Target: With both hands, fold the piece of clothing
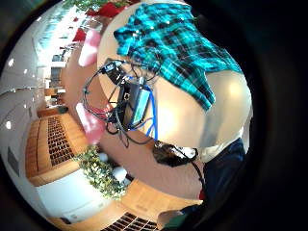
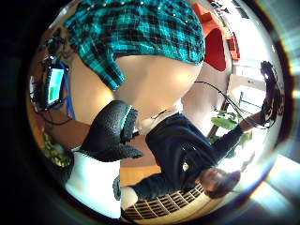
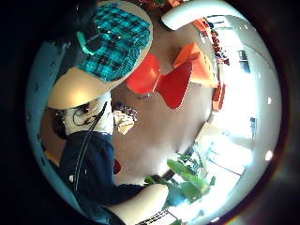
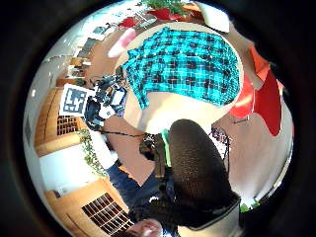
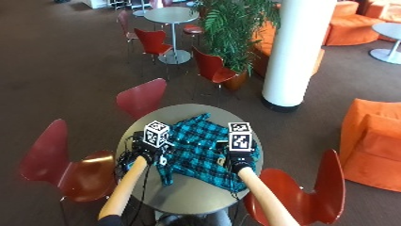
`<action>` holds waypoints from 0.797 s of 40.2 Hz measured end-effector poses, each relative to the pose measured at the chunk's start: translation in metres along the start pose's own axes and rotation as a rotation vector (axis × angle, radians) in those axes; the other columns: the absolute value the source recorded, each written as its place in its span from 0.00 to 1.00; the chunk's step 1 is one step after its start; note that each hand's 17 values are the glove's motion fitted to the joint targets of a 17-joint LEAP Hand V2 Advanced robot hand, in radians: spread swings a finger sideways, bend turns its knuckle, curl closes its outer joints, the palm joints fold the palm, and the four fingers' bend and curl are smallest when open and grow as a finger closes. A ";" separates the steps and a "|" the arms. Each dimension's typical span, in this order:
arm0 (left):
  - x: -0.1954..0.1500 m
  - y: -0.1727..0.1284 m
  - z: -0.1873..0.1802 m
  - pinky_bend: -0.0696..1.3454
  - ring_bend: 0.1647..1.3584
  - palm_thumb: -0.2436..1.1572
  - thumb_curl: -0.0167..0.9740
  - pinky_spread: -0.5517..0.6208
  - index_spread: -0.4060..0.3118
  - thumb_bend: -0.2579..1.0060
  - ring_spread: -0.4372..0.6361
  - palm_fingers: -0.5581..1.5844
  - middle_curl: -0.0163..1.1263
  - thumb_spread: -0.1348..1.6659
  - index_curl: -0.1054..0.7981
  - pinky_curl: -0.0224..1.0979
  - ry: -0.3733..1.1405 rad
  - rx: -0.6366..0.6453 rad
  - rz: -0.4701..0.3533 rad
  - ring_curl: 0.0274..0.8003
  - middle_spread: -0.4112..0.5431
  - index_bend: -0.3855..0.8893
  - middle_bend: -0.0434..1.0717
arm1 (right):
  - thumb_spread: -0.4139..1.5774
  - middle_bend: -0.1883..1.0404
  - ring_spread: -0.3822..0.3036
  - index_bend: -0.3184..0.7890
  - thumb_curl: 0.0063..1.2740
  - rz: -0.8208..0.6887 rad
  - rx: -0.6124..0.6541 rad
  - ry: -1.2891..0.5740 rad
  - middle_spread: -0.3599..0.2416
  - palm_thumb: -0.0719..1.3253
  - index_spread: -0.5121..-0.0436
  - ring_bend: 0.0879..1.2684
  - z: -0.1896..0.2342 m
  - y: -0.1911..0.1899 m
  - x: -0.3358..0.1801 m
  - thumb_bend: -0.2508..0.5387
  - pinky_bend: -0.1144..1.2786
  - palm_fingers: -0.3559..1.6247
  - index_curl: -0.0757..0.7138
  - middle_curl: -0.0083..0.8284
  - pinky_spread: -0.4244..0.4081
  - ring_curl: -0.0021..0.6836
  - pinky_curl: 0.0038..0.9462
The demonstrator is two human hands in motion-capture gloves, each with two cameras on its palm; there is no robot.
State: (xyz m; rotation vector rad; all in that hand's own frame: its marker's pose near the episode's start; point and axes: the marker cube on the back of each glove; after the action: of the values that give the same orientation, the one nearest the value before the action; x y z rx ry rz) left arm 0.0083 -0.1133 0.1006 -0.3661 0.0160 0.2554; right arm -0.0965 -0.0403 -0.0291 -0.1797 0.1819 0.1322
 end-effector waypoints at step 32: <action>0.010 -0.050 0.095 0.58 0.49 0.52 0.39 0.69 0.45 0.20 0.73 0.17 0.24 0.62 0.22 0.39 -0.054 -0.485 -0.170 0.38 0.74 0.30 0.20 | 0.80 0.33 0.60 0.38 0.27 0.032 -0.150 0.005 0.57 0.33 0.70 0.35 0.059 -0.058 0.038 0.29 0.51 0.40 0.34 0.51 0.66 0.54 0.39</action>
State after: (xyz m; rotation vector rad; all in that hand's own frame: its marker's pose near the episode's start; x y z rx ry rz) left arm 0.0279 -0.1223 0.2064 -0.8388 -0.1322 0.0970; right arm -0.0409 -0.0809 0.0306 -0.3269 0.1804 0.1770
